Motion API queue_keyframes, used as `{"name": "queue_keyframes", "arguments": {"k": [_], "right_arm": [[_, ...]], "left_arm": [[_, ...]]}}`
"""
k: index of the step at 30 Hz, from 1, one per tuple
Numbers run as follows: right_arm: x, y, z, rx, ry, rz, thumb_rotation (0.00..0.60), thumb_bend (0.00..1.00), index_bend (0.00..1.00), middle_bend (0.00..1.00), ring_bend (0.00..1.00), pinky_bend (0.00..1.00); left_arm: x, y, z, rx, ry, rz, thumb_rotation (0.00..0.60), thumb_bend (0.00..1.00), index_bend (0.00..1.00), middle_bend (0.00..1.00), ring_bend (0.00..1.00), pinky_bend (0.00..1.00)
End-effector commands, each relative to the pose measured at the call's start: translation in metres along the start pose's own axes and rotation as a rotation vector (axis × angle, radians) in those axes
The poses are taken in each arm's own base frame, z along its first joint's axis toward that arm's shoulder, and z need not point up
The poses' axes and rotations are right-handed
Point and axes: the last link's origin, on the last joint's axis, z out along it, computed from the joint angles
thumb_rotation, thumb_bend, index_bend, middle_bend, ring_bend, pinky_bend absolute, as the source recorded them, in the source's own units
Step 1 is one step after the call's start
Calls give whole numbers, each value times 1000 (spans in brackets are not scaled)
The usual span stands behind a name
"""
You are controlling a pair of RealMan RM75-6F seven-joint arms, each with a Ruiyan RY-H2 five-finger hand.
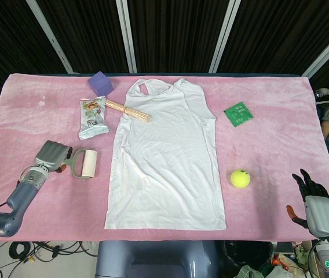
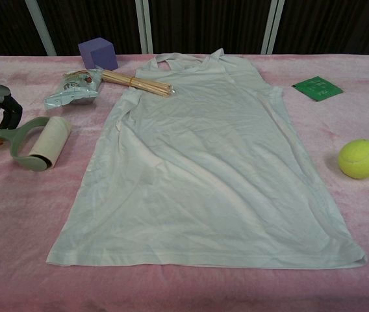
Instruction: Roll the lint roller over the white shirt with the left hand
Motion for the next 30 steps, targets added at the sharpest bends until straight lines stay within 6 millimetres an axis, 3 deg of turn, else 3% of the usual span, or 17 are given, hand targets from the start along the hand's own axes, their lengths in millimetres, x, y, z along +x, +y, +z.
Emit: {"name": "queue_keyframes", "arguments": {"k": [1, 30], "right_arm": [[0, 0, 0, 0, 0, 0, 600, 277, 124, 9, 154, 165], [0, 0, 0, -3, -3, 1, 600, 277, 124, 9, 155, 165]], "left_arm": [[-1, -1, 0, 2, -3, -6, 600, 504, 623, 611, 484, 657], [1, -1, 0, -4, -4, -50, 600, 535, 657, 640, 513, 679]]}}
